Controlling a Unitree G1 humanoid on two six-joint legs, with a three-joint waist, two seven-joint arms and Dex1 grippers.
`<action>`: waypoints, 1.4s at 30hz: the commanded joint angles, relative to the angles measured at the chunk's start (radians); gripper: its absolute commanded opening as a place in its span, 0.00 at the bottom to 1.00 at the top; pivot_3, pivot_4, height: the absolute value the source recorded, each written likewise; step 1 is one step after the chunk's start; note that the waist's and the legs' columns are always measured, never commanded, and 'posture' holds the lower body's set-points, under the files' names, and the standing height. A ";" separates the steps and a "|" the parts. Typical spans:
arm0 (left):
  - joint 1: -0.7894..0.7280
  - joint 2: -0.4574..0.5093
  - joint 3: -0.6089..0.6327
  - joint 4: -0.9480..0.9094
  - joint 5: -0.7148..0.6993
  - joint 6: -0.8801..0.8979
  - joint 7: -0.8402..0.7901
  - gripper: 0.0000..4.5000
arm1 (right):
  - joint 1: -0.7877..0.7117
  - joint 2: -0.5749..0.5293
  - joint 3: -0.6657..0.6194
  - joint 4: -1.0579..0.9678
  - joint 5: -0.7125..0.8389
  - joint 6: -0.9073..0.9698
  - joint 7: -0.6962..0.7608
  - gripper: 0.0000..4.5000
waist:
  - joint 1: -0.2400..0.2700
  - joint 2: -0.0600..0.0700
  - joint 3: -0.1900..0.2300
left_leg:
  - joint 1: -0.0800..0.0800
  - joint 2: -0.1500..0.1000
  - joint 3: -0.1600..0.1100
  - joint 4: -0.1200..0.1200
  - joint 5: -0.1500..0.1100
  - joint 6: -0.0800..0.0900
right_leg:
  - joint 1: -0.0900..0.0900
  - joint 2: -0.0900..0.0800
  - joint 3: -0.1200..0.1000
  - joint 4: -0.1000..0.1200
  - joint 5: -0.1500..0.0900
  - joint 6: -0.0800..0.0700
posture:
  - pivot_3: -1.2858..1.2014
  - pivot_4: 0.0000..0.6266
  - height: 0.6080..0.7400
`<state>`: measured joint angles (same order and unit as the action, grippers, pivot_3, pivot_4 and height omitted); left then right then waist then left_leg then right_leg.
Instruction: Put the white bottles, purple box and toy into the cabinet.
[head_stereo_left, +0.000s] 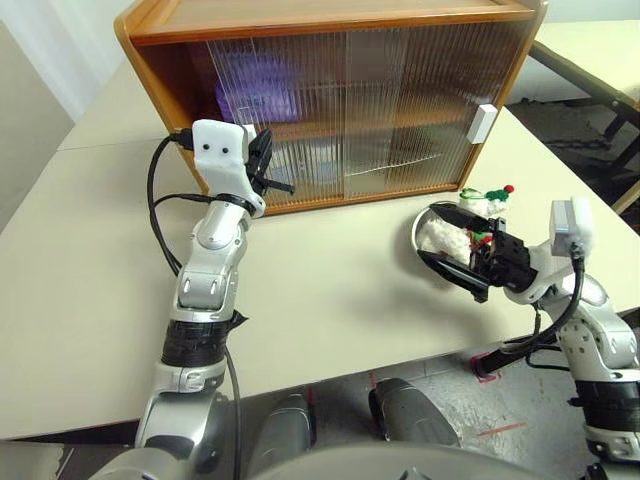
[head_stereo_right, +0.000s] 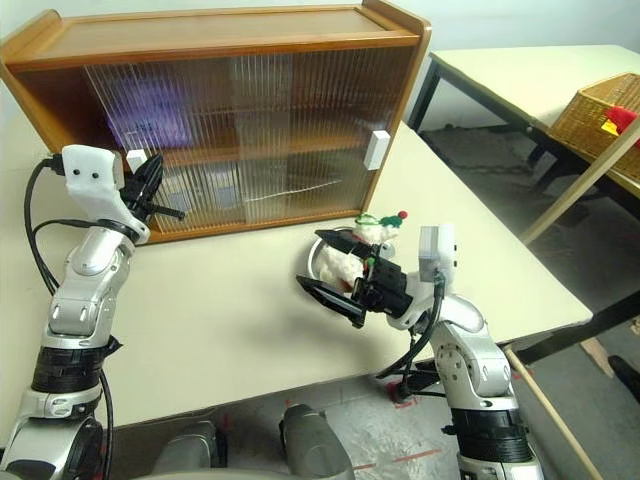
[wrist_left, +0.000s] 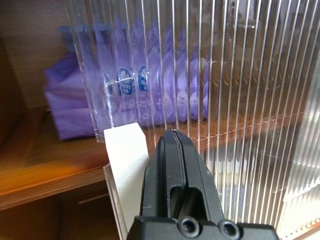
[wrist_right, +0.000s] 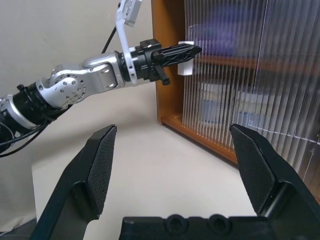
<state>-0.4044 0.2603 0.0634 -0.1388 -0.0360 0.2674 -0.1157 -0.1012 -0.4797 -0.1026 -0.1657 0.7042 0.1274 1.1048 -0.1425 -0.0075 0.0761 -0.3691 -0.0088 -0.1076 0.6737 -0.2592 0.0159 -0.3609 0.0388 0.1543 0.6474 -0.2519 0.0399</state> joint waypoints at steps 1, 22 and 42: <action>0.025 0.026 0.067 -0.009 0.000 0.035 0.024 0.00 | -0.016 0.013 -0.026 -0.003 0.032 0.025 -0.021 1.00 | 0.002 0.000 0.000 | 0.000 0.000 0.000 0.000 0.000 0.000 | 0.000 0.000 0.000 0.000 0.000 0.000 | 0.47 0.12 1.00; 0.067 0.110 0.165 -0.026 -0.010 0.037 0.026 0.00 | -0.050 0.013 -0.025 0.008 0.049 0.054 0.023 1.00 | 0.036 0.000 0.000 | -0.003 0.003 0.001 -0.009 0.002 -0.005 | -0.009 0.002 0.000 0.000 0.005 -0.014 | 0.48 0.10 1.00; 0.280 0.213 0.098 -0.139 -0.501 -0.046 -0.669 0.86 | -0.200 -0.077 -0.138 0.284 -0.050 0.031 -0.059 0.85 | 0.077 0.001 -0.002 | -0.009 0.015 0.002 -0.010 0.002 -0.006 | -0.015 0.000 -0.001 0.002 0.004 -0.017 | 0.49 0.09 1.00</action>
<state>-0.1510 0.4498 0.1680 -0.2660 -0.5274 0.2285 -0.7240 -0.2861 -0.5432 -0.2059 0.0873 0.6658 0.1664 1.0684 -0.0655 -0.0062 0.0740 -0.3798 0.0073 -0.1063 0.6640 -0.2573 0.0095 -0.3768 0.0393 0.1535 0.6492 -0.2471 0.0217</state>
